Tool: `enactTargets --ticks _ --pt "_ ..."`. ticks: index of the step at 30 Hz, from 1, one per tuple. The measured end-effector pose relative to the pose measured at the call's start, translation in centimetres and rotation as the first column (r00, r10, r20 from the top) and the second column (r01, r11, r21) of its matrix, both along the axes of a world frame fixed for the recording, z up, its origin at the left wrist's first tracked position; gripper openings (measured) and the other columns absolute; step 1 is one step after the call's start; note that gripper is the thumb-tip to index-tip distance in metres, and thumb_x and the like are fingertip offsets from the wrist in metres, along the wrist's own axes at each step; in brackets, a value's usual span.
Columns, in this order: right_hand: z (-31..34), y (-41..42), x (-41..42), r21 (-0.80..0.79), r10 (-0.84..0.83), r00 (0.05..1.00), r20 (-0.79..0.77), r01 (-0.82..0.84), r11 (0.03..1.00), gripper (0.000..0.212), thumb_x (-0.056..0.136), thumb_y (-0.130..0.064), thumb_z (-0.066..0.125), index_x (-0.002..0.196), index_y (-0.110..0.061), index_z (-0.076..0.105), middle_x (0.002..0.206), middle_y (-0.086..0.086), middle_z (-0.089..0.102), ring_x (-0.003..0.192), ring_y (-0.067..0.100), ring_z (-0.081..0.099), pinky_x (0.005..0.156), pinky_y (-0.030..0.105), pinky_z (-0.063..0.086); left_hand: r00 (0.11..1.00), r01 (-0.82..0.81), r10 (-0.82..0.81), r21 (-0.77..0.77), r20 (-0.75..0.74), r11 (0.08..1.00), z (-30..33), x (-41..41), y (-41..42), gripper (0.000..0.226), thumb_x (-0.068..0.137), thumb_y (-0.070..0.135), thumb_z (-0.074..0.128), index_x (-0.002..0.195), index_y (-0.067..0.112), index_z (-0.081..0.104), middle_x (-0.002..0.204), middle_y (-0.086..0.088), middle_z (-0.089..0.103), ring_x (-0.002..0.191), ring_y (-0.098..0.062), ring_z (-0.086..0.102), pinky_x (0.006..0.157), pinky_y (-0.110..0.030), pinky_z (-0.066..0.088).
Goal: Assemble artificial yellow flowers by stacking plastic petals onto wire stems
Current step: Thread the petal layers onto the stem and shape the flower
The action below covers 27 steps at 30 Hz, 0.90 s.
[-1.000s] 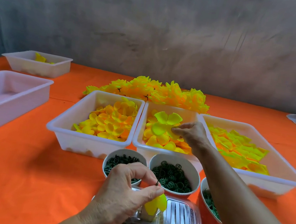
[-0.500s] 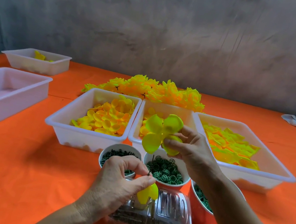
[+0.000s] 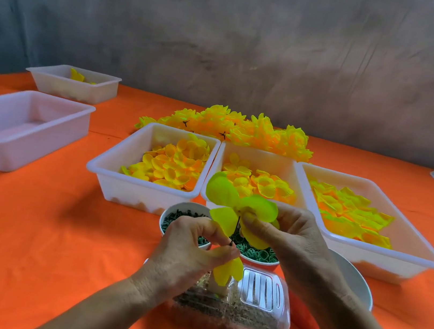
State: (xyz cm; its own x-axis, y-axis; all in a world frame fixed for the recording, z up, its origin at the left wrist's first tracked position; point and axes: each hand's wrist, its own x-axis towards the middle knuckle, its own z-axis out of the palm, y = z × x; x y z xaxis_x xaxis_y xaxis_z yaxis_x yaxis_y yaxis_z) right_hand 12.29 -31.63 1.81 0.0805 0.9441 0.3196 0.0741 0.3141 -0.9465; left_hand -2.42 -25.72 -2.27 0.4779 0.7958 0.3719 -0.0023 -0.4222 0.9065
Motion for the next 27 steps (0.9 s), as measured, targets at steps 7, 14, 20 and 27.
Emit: enactTargets --ticks 7,14,20,27 --pt "-0.09 -0.29 -0.14 0.033 0.014 0.999 0.042 -0.015 0.999 0.013 0.077 -0.025 0.068 0.086 -0.021 0.076 0.075 0.0 0.072 0.067 0.008 0.065 0.059 0.017 0.05 1.0 -0.003 0.003 0.022 -0.01 1.0 -0.02 -0.09 0.11 0.033 0.07 0.008 0.081 0.053 0.029 0.062 0.064 0.022 0.064 0.064 0.006 0.059 0.064 -0.005 0.044" --pt "-0.35 -0.3 -0.04 0.058 -0.017 0.997 0.069 0.013 0.998 0.013 0.076 -0.019 0.068 0.086 -0.017 0.077 0.079 0.004 0.072 0.072 0.012 0.065 0.063 0.02 0.051 1.0 -0.022 0.022 0.026 0.001 0.999 -0.19 -0.06 0.16 0.038 0.068 0.006 0.082 0.048 0.033 0.064 0.069 0.03 0.064 0.065 0.007 0.06 0.063 -0.006 0.044" --pt "0.0 -0.53 -0.21 0.242 -0.11 0.964 0.243 0.049 0.969 0.011 0.074 -0.024 0.07 0.082 -0.021 0.077 0.076 0.0 0.065 0.07 0.013 0.061 0.059 0.027 0.049 0.999 -0.031 0.033 0.06 -0.042 0.998 -0.11 -0.13 0.13 0.032 0.069 0.008 0.082 0.054 0.029 0.063 0.068 0.024 0.065 0.068 0.005 0.06 0.066 -0.008 0.045" --pt "0.07 -0.82 -0.05 0.635 -0.524 0.611 0.594 0.044 0.771 0.016 0.084 -0.016 0.065 0.089 -0.006 0.076 0.086 0.003 0.071 0.077 0.014 0.067 0.066 0.024 0.052 0.986 -0.048 0.07 0.14 -0.151 0.989 -0.08 -0.38 0.48 0.016 0.069 0.017 0.082 0.079 0.007 0.074 0.082 -0.006 0.07 0.085 -0.019 0.064 0.079 -0.038 0.05"
